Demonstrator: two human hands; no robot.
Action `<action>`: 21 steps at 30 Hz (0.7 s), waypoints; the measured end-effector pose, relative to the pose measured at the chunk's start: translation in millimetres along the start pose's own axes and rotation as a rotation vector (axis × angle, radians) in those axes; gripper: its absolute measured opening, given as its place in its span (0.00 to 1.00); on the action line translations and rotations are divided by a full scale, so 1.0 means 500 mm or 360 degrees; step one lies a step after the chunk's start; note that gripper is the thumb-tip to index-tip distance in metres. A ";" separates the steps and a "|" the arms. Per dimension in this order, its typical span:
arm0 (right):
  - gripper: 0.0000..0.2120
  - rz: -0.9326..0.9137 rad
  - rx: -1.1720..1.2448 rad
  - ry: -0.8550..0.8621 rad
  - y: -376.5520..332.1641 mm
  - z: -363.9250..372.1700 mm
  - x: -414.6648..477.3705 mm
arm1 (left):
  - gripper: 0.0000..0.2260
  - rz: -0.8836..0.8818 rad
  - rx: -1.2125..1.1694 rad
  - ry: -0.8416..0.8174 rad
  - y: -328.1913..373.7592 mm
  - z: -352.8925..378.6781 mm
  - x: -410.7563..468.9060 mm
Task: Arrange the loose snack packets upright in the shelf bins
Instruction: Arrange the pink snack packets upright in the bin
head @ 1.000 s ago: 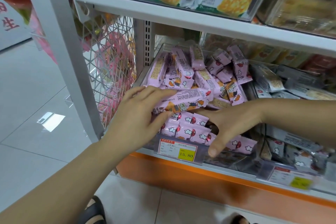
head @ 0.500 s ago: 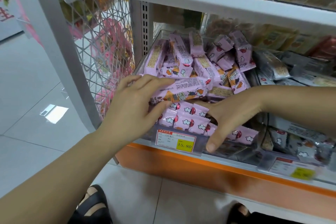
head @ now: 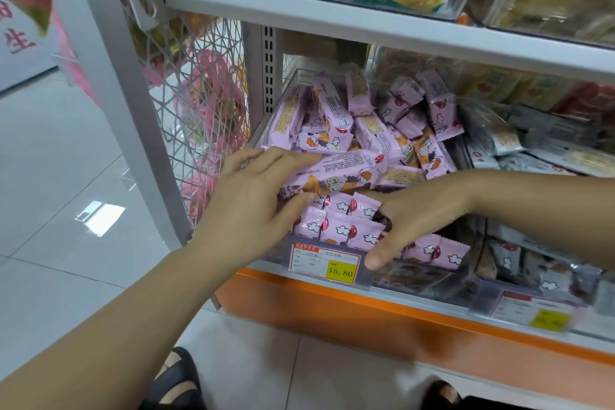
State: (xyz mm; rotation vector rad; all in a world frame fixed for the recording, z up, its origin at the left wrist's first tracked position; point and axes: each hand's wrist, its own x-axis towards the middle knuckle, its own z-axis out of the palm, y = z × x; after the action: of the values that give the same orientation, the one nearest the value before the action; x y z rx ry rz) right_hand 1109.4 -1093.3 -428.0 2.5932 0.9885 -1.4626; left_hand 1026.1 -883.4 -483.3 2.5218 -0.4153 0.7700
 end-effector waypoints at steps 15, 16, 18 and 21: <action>0.18 -0.0163 0.0240 0.0694 0.022 0.006 -0.062 | 0.19 0.0007 0.0008 -0.0001 -0.003 -0.002 0.000; 0.15 -0.0184 0.0358 0.0714 0.024 0.007 -0.064 | 0.18 0.0006 0.0017 -0.0005 -0.003 -0.001 0.000; 0.10 -0.0206 0.0500 0.0795 0.026 0.010 -0.066 | 0.18 0.0003 0.0024 -0.0011 -0.004 0.000 0.000; 0.09 -0.0157 0.0411 0.0888 0.028 0.010 -0.072 | 0.18 0.0005 0.0030 -0.0013 -0.003 -0.001 0.001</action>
State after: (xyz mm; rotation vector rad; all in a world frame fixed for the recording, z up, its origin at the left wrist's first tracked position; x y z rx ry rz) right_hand 1099.7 -1124.7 -407.0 3.2860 1.0282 -0.9381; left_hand 1027.0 -882.0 -483.3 2.5431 -0.4164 0.7683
